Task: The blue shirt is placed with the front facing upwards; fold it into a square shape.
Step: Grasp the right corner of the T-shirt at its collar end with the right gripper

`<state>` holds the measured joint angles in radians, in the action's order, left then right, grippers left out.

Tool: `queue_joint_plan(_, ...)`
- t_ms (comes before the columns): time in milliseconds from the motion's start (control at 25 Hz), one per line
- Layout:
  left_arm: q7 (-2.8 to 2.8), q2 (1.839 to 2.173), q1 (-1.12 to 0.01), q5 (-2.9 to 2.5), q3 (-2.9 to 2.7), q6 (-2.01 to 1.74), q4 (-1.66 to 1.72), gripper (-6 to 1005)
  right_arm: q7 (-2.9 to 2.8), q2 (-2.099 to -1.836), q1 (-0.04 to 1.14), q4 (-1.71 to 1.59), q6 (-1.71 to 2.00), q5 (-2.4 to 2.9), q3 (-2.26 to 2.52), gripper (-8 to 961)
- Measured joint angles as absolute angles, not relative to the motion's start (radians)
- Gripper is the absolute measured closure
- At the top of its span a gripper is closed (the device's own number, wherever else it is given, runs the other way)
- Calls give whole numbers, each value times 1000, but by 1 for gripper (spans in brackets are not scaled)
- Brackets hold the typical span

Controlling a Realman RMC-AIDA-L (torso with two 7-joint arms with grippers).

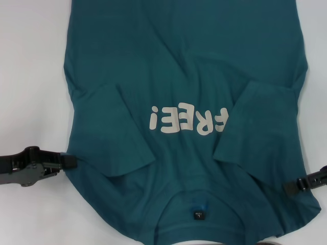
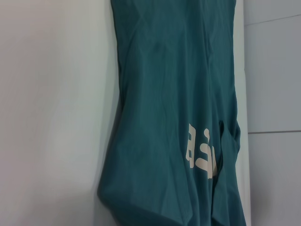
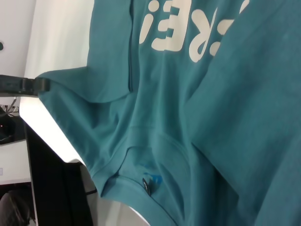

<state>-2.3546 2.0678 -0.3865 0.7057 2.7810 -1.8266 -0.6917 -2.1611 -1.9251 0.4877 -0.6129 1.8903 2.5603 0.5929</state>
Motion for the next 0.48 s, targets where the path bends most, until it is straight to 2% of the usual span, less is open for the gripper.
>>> queue_joint_plan(480,-2355,2068,-388,706,2781,-1824,-692,951,-2173,-1932,482,-607,1898,2607,597,21)
